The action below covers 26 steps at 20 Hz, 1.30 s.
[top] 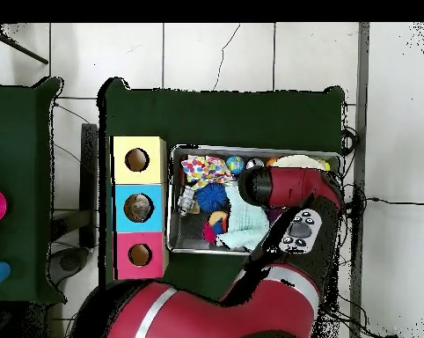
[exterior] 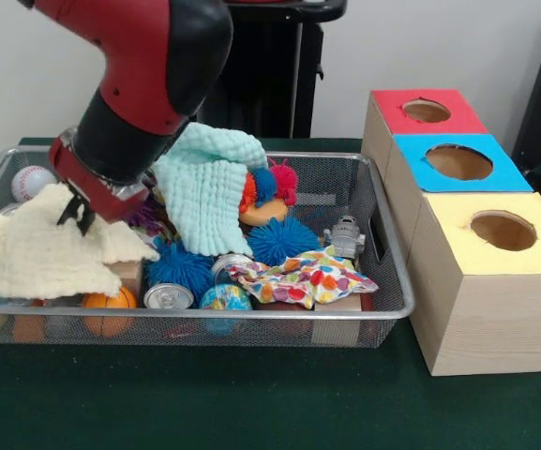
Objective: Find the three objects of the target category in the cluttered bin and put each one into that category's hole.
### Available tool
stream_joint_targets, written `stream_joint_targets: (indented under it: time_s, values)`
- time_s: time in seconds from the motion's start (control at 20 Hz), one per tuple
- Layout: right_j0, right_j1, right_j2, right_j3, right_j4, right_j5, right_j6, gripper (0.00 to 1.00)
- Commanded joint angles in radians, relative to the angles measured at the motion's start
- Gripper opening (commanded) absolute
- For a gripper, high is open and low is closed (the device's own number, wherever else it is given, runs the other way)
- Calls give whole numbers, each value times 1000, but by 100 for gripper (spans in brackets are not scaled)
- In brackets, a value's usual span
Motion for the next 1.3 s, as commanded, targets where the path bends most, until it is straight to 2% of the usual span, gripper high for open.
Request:
stream_joint_targets:
  time_s: [0.05,0.35,0.65,0.95,1.3]
  values:
    - [76,-184,96,19,67,332,-23,0]
    - [76,-198,134,16,125,414,43,0]
    - [97,-204,138,31,195,500,115,0]
    - [90,-214,185,114,306,462,157,0]
    - [108,-211,184,201,388,379,200,0]
